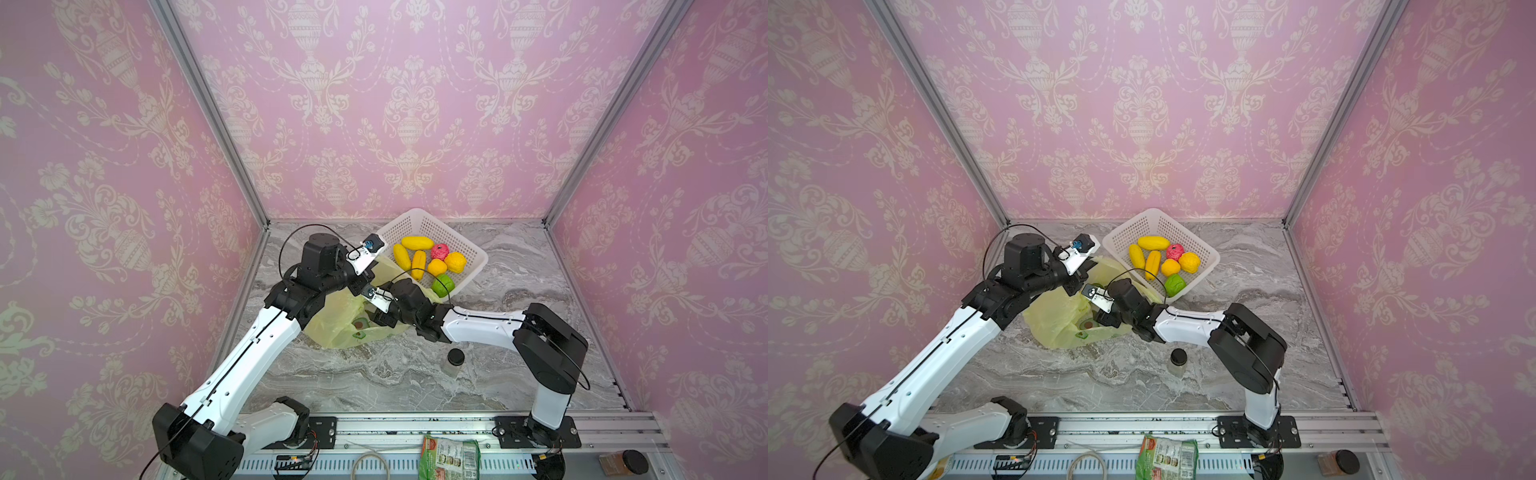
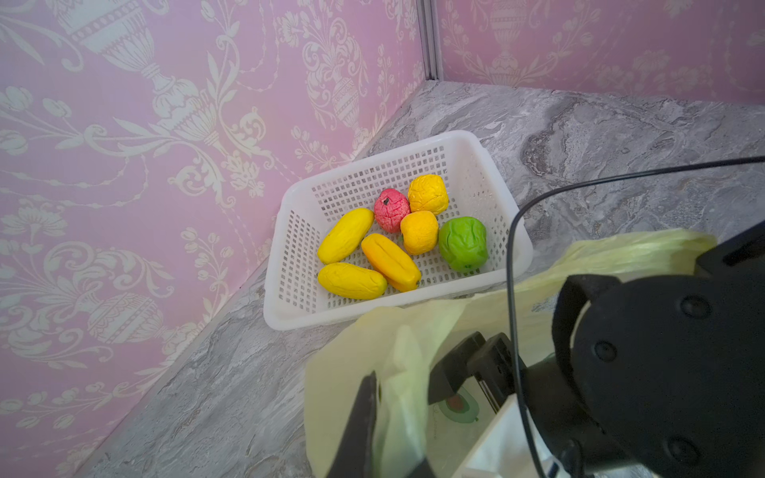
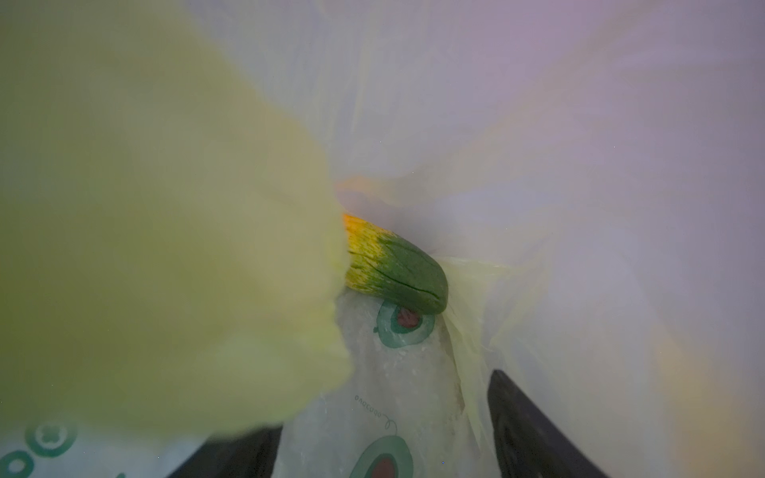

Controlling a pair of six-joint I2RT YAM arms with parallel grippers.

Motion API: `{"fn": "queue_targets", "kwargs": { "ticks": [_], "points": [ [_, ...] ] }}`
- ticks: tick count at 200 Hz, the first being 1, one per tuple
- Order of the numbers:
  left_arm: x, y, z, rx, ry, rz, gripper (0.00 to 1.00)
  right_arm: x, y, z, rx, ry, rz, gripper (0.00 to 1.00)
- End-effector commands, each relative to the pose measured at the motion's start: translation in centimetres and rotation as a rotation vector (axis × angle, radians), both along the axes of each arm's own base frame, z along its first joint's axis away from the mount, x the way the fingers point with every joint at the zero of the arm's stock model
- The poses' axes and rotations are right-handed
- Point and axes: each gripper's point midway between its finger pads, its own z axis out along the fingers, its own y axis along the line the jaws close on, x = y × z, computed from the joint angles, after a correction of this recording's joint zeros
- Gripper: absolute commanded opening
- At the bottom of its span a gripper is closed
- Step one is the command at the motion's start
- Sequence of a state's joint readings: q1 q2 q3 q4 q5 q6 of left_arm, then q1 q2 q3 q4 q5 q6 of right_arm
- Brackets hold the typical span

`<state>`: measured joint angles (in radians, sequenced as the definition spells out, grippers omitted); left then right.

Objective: Untie the knot of the plastic bag and take out the fruit
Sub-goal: 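Reach the right gripper down into the bag toward the orange-green fruit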

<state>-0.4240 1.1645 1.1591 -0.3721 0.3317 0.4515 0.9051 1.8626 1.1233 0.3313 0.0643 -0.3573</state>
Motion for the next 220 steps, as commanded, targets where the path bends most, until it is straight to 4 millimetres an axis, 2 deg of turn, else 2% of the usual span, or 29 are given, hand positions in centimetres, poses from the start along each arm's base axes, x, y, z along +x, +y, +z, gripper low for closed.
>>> {"fn": "queue_targets", "kwargs": {
  "ticks": [1,22,43,64,91,124,146,176,197,205,220],
  "points": [
    [-1.7,-1.0,1.1,-0.044,-0.021,-0.088,0.08,1.7,1.6,0.7,0.063,0.002,-0.043,0.86],
    [-3.7,-1.8,2.0,-0.086,-0.059,-0.187,0.09,2.7,2.0,0.2,0.087,0.005,-0.087,0.91],
    [-5.2,-2.0,2.9,-0.113,-0.128,-0.246,0.11,3.9,1.6,0.6,0.136,-0.025,-0.158,0.98],
    [-5.9,-2.0,3.1,-0.117,-0.167,-0.268,0.14,4.8,1.1,0.8,0.188,0.001,-0.203,1.00],
    [-5.9,-1.8,3.3,-0.116,-0.183,-0.263,0.13,5.0,2.3,0.1,0.201,0.083,-0.171,1.00],
    [-4.9,-1.2,2.9,-0.090,-0.188,-0.205,0.13,3.3,4.6,-2.4,0.129,0.200,-0.028,1.00],
    [-4.4,-1.1,2.8,-0.082,-0.178,-0.186,0.13,1.2,6.1,-3.9,0.088,0.276,0.106,1.00],
    [-3.1,-0.3,2.4,-0.054,-0.170,-0.110,0.13,-0.2,6.1,-4.4,0.061,0.321,0.185,1.00],
    [-2.3,0.2,2.2,-0.038,-0.139,-0.067,0.12,-0.1,5.8,-4.8,0.020,0.323,0.179,1.00],
    [-2.0,0.5,2.7,-0.050,-0.117,-0.035,0.16,0.3,5.7,-4.8,0.016,0.316,0.156,1.00],
    [-2.0,1.1,4.1,-0.085,-0.050,0.038,0.47,1.4,5.6,-4.6,0.005,0.297,0.103,1.00]
  ]
}}
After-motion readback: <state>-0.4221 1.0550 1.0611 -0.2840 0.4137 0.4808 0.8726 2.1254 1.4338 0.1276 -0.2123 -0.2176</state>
